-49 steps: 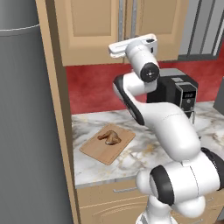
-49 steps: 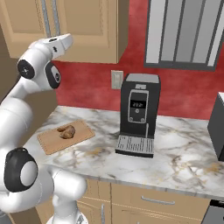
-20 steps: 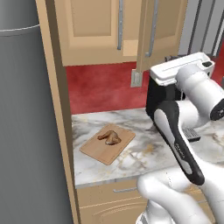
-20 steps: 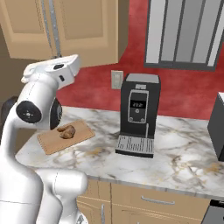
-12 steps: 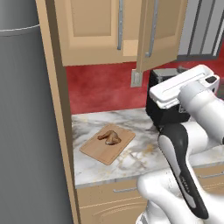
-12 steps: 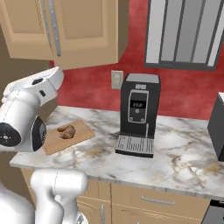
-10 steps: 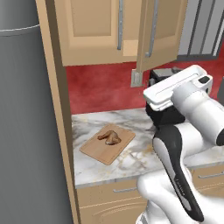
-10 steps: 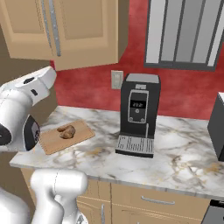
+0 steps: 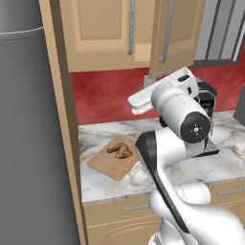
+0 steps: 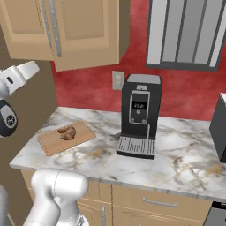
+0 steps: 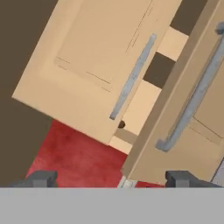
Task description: Open the cabinet, retrieve the rolling pin, and place it next to the meat on the cutting board to prepare for tenderizing.
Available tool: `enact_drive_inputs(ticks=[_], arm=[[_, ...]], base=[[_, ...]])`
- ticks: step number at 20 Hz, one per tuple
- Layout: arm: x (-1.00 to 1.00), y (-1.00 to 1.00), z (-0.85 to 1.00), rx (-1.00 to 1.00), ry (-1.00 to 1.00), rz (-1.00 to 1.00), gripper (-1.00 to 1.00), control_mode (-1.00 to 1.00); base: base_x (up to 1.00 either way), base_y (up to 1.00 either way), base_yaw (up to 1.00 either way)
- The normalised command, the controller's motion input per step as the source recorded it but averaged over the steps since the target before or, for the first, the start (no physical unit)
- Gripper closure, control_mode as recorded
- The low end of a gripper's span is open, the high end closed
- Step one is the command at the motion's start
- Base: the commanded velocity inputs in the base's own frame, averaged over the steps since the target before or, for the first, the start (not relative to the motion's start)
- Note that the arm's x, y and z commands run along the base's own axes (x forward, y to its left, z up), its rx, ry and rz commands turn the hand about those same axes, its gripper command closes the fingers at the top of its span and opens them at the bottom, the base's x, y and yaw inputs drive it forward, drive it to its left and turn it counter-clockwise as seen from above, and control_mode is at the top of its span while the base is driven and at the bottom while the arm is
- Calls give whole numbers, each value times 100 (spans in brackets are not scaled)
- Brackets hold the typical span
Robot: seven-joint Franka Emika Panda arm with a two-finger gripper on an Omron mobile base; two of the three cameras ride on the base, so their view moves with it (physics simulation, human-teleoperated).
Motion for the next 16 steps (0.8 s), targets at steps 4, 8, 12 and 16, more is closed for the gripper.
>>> enact_drive_inputs(ticks=[4,8,12,16], arm=[[16,0,0,-15,10,-25,-100,-100],[14,0,0,-18,8,-20,-100,-100],[9,1,-1,-15,3,-3,-100,-100],[7,2,-11,-15,0,3,-100,-100]], base=[[0,0,0],[0,0,0],[0,0,0],[0,0,0]])
